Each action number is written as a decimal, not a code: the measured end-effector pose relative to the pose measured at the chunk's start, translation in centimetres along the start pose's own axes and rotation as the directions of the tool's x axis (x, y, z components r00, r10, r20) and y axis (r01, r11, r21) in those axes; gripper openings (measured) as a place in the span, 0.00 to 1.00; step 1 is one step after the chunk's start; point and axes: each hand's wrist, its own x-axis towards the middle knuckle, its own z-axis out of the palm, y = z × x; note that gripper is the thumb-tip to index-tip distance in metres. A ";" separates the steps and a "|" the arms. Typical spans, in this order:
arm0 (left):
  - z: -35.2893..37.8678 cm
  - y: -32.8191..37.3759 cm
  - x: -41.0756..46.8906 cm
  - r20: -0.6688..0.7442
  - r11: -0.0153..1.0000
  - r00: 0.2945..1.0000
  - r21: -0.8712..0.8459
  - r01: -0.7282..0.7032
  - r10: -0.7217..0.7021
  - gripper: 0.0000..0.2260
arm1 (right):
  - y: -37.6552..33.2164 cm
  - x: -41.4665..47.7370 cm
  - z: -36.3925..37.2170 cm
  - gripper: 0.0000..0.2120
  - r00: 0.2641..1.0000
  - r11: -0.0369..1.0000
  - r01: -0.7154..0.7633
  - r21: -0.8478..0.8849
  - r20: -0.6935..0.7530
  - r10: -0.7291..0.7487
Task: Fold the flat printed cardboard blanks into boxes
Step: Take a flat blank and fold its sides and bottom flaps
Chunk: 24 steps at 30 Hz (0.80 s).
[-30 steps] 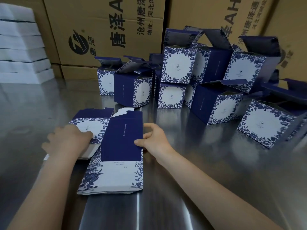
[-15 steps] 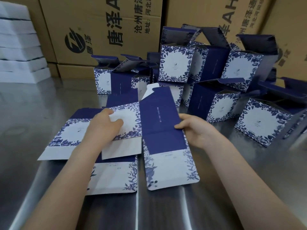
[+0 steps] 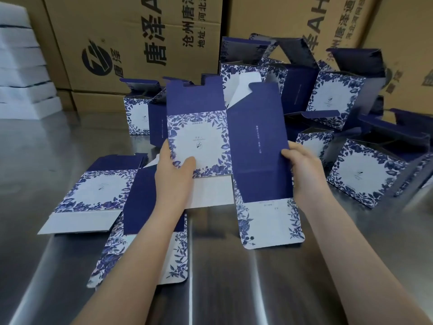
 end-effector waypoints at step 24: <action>0.9 -0.1 -1.3 0.042 0.866 0.886 0.195 -0.461 0.462 0.39 | -0.7 -3.0 3.1 0.18 0.857 0.860 0.507 0.060 0.074 -0.511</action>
